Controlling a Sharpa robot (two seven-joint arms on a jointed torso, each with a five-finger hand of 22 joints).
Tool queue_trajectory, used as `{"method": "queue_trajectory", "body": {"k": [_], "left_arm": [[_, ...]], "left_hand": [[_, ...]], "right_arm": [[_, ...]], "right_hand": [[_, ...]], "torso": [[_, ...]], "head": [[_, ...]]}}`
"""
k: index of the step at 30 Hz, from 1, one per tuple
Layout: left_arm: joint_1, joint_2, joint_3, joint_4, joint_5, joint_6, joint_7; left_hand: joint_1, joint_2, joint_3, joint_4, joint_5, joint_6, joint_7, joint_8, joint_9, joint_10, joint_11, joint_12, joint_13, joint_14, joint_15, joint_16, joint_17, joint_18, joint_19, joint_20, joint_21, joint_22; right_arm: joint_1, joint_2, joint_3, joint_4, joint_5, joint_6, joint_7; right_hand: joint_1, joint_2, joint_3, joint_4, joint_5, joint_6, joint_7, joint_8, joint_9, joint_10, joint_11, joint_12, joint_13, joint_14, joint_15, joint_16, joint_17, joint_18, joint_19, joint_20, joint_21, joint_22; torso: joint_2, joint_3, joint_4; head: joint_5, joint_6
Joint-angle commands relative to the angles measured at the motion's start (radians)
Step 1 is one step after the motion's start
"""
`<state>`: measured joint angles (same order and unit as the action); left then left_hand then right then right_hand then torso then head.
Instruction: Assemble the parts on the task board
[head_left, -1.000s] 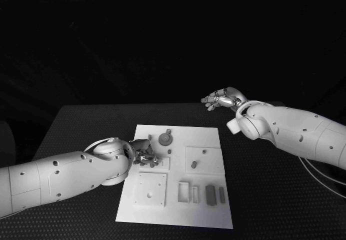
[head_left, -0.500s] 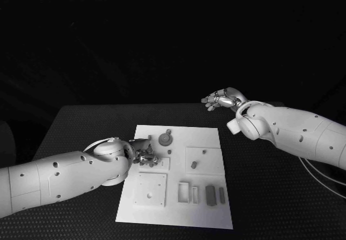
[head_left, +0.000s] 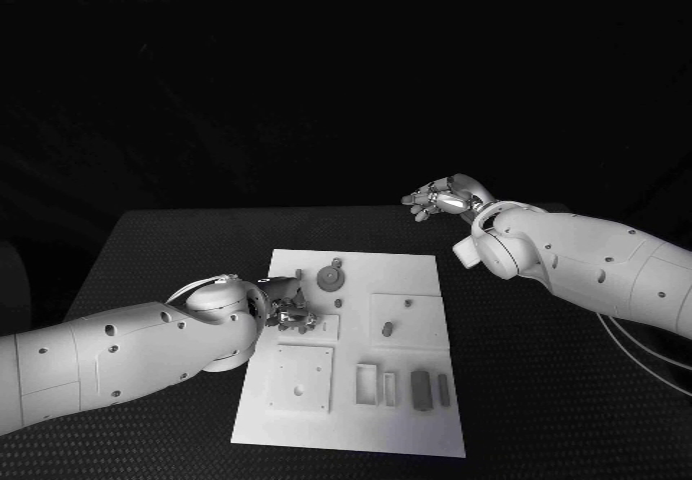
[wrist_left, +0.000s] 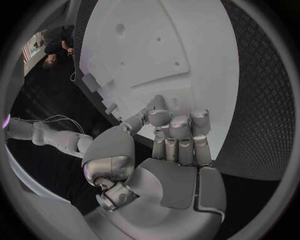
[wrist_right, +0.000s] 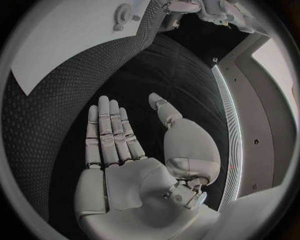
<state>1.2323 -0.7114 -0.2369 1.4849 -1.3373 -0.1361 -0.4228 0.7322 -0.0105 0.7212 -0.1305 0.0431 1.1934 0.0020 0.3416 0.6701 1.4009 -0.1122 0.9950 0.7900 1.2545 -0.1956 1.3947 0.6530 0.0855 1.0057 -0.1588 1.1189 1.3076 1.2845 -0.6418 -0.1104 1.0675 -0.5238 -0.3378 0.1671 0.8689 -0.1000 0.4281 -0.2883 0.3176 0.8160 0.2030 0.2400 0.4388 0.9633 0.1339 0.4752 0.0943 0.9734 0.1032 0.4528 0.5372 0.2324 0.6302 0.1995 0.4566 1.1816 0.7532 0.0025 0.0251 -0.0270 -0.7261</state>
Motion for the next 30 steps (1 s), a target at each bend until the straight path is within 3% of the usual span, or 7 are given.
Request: {"method": "queue_trajectory", "body": {"k": [1,20,22,30], "left_arm": [[-0.002,0.0,-0.002,0.002,-0.007,0.023,-0.006],[-0.002,-0.004,-0.002,0.008,-0.017,0.045,-0.028],[-0.002,-0.004,-0.002,0.008,-0.018,0.044,-0.031],[-0.002,-0.004,-0.002,0.006,-0.02,0.043,-0.03]], "left_hand": [[0.036,0.025,0.007,-0.001,0.006,0.004,0.002,0.004,0.001,-0.002,0.005,-0.001,-0.001,-0.001,-0.008,0.006,-0.001,0.008,-0.002,-0.102,0.006,0.009],[0.064,0.039,0.011,-0.019,0.037,0.017,-0.004,0.009,0.0,-0.002,-0.001,-0.001,-0.006,0.002,-0.01,0.009,-0.004,0.006,-0.002,-0.101,0.007,0.009],[0.064,0.038,0.01,-0.023,0.076,0.022,-0.005,0.012,0.0,-0.002,-0.002,0.0,-0.008,0.003,-0.01,0.009,-0.004,0.005,-0.002,-0.1,0.007,0.01],[0.063,0.042,0.007,-0.033,0.111,0.025,-0.007,0.012,-0.001,-0.002,-0.004,0.002,-0.01,0.004,-0.01,0.011,-0.006,0.005,0.0,-0.1,0.007,0.01]], "right_arm": [[0.0,0.0,0.0,0.001,0.001,0.015,0.006],[-0.001,-0.001,0.0,0.001,0.003,0.016,0.007],[-0.001,-0.001,0.0,0.001,0.003,0.016,0.007],[-0.001,-0.001,0.0,0.001,0.003,0.017,0.007]], "right_hand": [[-0.012,-0.001,-0.001,0.006,0.005,-0.004,0.005,0.005,-0.001,0.008,0.0,-0.006,-0.001,-0.003,0.005,-0.004,-0.001,-0.011,-0.007,0.003,-0.003,0.001],[-0.014,-0.001,-0.001,0.006,0.007,-0.004,0.005,0.005,-0.002,0.007,0.0,-0.006,-0.002,-0.003,0.005,-0.004,-0.002,-0.011,-0.007,0.003,-0.004,0.002],[-0.014,-0.001,-0.001,0.005,0.007,-0.004,0.005,0.005,-0.002,0.007,0.0,-0.006,-0.003,-0.003,0.005,-0.003,-0.002,-0.011,-0.007,0.003,-0.004,0.002],[-0.015,-0.001,-0.001,0.005,0.008,-0.004,0.005,0.005,-0.002,0.008,0.0,-0.006,-0.003,-0.004,0.005,-0.003,-0.002,-0.01,-0.007,0.003,-0.005,0.003]], "torso": [[0.0,0.0003,-0.0002],[0.0,0.0004,-0.0002],[0.0,0.0002,-0.0002],[0.001,0.0008,-0.0006]], "head": [[0.001,0.0],[0.002,-0.002],[0.002,-0.003],[0.003,-0.003]]}}
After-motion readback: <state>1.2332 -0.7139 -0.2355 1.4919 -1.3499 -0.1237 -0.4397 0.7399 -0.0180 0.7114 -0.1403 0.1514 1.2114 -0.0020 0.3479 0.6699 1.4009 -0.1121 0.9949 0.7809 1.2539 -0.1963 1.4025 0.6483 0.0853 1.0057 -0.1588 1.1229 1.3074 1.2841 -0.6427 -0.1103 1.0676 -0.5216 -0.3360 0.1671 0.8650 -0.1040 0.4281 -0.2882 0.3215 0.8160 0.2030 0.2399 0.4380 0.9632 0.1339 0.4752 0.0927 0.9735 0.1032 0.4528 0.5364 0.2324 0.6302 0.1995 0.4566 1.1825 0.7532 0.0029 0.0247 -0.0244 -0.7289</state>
